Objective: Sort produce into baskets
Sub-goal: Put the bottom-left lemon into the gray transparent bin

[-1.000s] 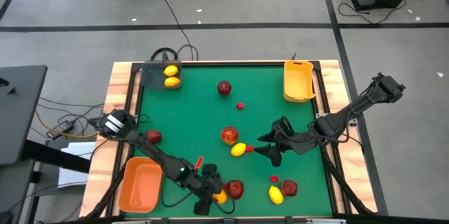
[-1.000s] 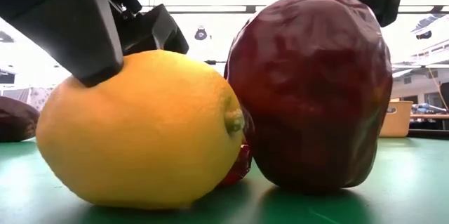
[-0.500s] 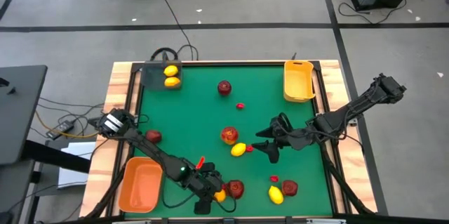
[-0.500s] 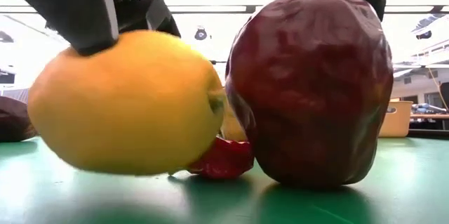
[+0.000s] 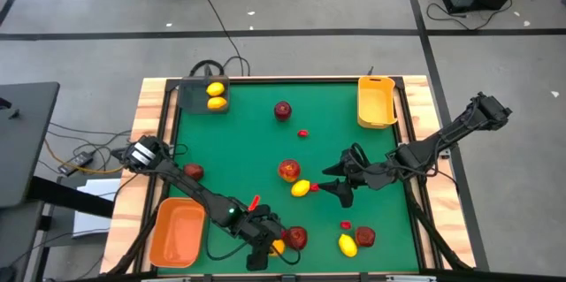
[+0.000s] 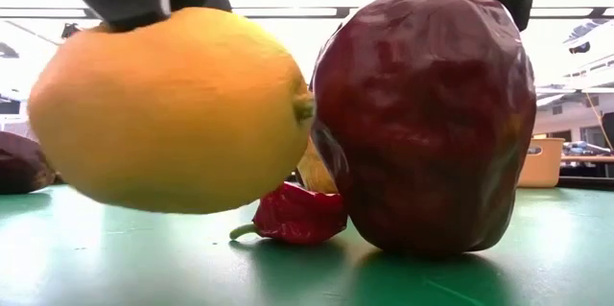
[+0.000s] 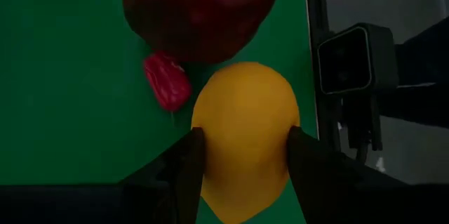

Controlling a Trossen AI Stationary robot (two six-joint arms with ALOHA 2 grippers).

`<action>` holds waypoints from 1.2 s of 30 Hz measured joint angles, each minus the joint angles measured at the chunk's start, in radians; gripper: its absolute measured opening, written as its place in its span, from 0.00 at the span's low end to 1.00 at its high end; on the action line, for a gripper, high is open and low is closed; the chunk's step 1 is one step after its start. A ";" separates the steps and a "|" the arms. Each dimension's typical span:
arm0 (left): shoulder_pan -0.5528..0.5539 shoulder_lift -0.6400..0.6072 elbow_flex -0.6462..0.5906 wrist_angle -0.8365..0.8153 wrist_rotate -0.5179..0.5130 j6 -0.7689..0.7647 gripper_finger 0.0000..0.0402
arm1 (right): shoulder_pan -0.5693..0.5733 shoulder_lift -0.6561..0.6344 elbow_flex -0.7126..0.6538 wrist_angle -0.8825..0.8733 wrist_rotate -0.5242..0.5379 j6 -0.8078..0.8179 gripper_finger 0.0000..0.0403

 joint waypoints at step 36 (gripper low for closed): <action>0.780 -0.597 -0.168 -0.476 -0.139 0.266 0.47 | -0.337 0.000 0.000 -0.007 -0.227 -0.267 0.76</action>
